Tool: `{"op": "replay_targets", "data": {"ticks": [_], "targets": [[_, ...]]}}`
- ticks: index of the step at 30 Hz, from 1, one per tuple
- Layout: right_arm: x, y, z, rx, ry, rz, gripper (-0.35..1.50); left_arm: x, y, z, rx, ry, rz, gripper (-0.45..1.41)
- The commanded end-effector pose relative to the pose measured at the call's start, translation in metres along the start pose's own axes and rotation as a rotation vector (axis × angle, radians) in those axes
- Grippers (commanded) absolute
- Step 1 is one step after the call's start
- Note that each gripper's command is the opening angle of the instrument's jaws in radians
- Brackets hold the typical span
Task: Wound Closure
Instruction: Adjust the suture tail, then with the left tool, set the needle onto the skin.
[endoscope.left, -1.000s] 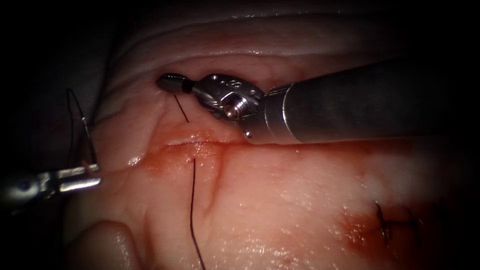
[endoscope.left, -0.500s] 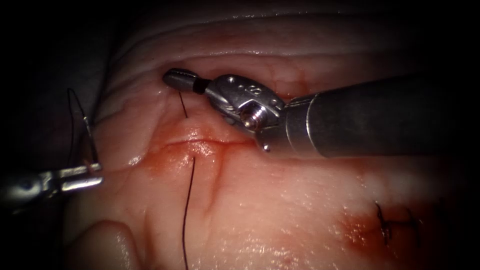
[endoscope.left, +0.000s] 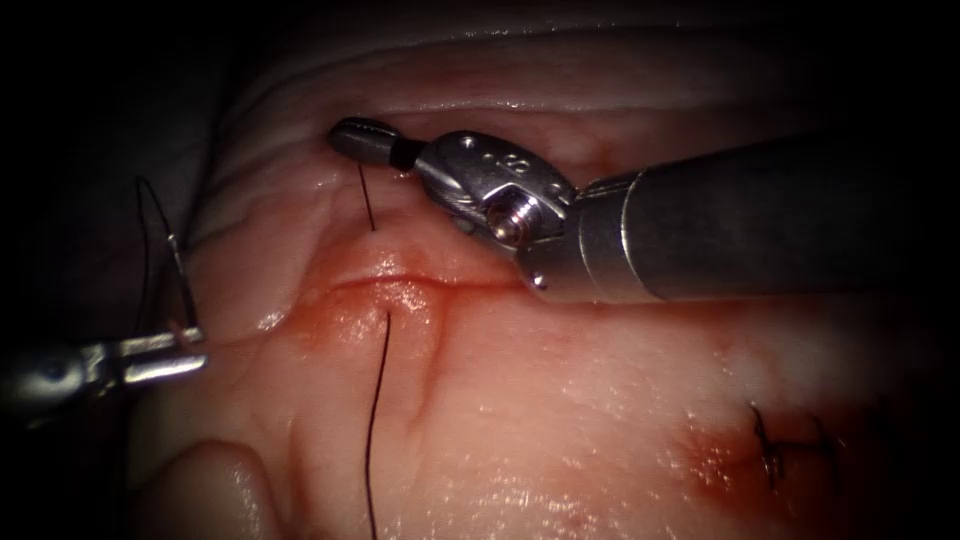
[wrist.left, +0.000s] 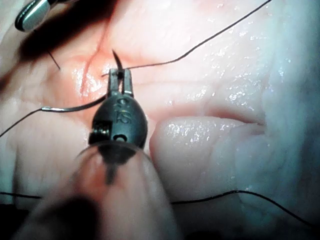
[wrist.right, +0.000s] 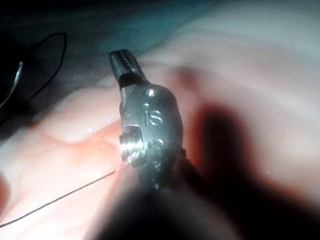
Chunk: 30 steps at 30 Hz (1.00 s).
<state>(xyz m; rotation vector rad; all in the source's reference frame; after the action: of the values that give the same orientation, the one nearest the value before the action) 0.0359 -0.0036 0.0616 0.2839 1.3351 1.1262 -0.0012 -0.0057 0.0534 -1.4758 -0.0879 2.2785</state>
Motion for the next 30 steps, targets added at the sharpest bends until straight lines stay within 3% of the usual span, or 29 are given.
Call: {"op": "replay_targets", "data": {"ticks": [1,9,11,13,17,24,30], "targets": [[-0.0003,-0.0002,0.0007,0.002,0.000,0.003,-0.35,-0.0004,0.0003,0.0007,-0.002,0.000,0.000,-0.45],[-0.0005,-0.0004,0.0003,0.009,-0.004,-0.005,-0.35,-0.0005,0.0002,0.0008,-0.002,0.000,0.000,-0.45],[-0.0004,-0.0004,0.0000,0.011,-0.004,-0.027,0.31,-0.0007,-0.0002,0.0011,-0.002,0.000,0.000,-0.45],[-0.0001,-0.0002,-0.0005,0.016,0.011,-0.025,0.81,-0.0012,-0.0007,0.0015,0.002,-0.002,0.001,-0.45],[0.0014,0.0005,-0.0018,0.028,0.090,-0.044,1.21,-0.0030,-0.0030,0.0026,0.027,-0.019,0.002,-0.45],[0.0050,0.0015,-0.0056,0.058,0.154,-0.008,1.28,-0.0048,-0.0082,0.0048,0.079,-0.058,-0.019,-0.45],[0.0071,0.0026,-0.0095,0.045,0.172,-0.006,1.10,-0.0051,-0.0128,0.0069,0.090,-0.068,-0.041,-0.45]]}}
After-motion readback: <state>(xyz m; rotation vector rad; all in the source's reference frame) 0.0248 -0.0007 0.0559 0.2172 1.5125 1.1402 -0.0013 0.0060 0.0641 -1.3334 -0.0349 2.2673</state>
